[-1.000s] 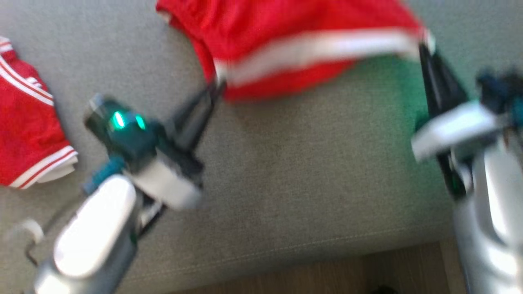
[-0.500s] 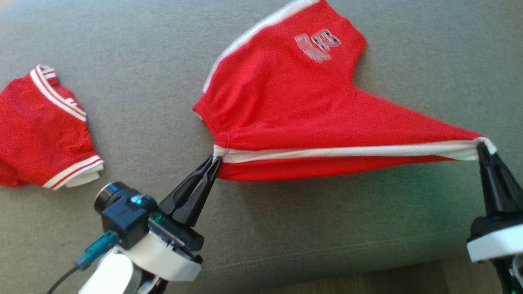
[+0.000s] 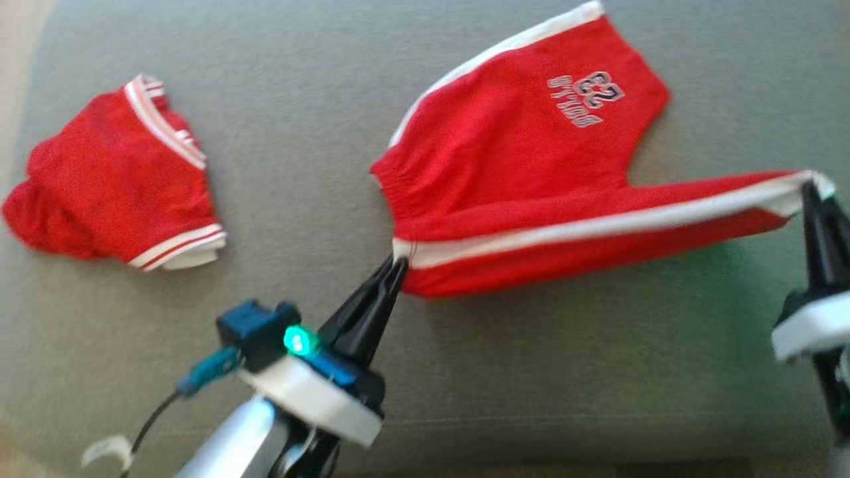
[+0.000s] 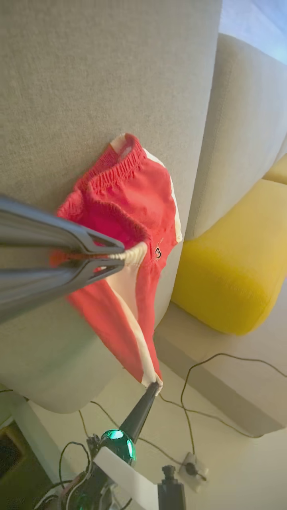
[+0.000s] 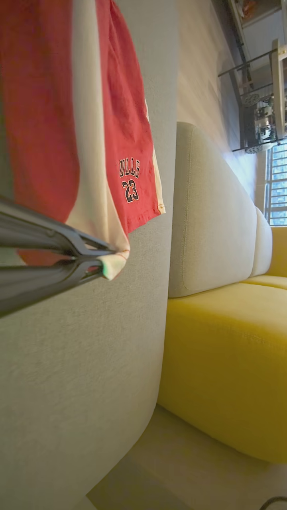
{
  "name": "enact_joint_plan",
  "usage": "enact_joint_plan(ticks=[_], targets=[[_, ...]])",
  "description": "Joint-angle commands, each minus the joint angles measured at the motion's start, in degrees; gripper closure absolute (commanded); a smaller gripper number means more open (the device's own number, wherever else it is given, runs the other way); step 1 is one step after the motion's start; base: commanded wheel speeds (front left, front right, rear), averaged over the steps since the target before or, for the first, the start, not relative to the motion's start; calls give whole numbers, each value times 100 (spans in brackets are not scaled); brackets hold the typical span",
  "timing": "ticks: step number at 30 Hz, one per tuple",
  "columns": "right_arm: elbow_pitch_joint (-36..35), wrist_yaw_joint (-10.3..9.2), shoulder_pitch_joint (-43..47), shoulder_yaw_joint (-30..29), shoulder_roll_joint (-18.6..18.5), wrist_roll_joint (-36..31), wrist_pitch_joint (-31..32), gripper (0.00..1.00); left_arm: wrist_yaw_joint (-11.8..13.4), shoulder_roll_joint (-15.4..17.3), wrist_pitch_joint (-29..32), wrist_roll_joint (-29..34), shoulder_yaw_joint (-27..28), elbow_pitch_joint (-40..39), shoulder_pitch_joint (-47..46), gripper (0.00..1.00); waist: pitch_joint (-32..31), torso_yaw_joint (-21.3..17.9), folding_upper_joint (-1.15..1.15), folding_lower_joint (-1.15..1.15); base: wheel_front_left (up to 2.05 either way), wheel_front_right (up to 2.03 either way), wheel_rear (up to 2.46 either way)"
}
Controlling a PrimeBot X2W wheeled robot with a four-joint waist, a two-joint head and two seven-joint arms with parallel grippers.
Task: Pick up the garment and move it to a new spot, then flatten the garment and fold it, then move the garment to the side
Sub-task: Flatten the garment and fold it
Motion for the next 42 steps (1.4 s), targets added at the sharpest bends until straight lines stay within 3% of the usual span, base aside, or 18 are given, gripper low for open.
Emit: enact_joint_plan(ticks=[1,6,11,22,33,40,42], targets=[[-15,-2,-393,-6,-105,-177,154,100,2,-100,-28,-246,126,84,-385,100,116,265,0,1,0,0,0],[520,-2,-1206,-161,-324,-554,544,100,2,-548,-28,-994,79,844,-849,100,306,559,0,1,0,0,0],[1179,-2,-2074,68,-761,-627,701,100,2,-871,-28,-1783,55,1307,-1387,100,570,728,0,1,0,0,0],[2637,-2,-4067,1172,-1557,-680,808,100,2,-1079,-28,-2594,-57,1925,-2514,100,1166,889,0,1,0,0,0],[3854,-2,-5297,2167,-1919,-581,722,100,2,-1163,-28,-2540,-53,2065,-2932,100,1495,1053,0,1,0,0,0],[4681,-2,-5813,2278,-1865,-409,506,100,2,-1182,-28,-2158,74,2192,-3024,100,1603,1079,0,1,0,0,0],[4866,-2,-5930,2344,-1867,-388,398,92,2,-1183,-28,-2082,114,2184,-3031,100,1626,1073,0,1,0,0,0]])
